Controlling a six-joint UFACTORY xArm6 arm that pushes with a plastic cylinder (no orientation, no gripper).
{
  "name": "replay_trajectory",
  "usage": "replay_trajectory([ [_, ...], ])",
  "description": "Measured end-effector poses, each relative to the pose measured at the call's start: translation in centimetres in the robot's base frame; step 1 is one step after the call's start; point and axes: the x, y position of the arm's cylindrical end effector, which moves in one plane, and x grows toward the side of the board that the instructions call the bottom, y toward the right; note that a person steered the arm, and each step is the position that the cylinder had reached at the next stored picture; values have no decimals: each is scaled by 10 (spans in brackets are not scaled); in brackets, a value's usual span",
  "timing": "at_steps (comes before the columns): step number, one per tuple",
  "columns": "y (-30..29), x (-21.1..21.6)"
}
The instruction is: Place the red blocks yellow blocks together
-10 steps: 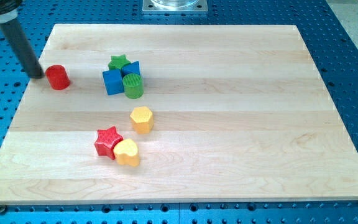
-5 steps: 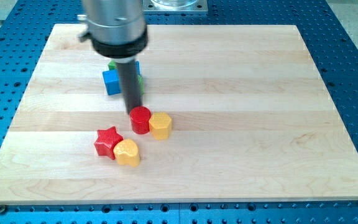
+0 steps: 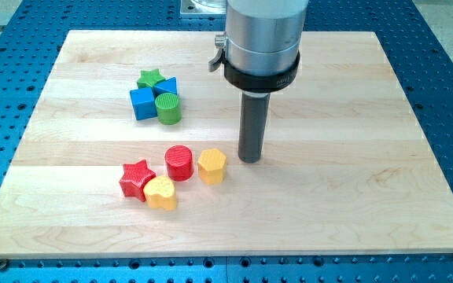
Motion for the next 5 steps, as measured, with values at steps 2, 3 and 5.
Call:
replay_trajectory([
  [2, -44, 15],
  [3, -69, 20],
  [5, -66, 15],
])
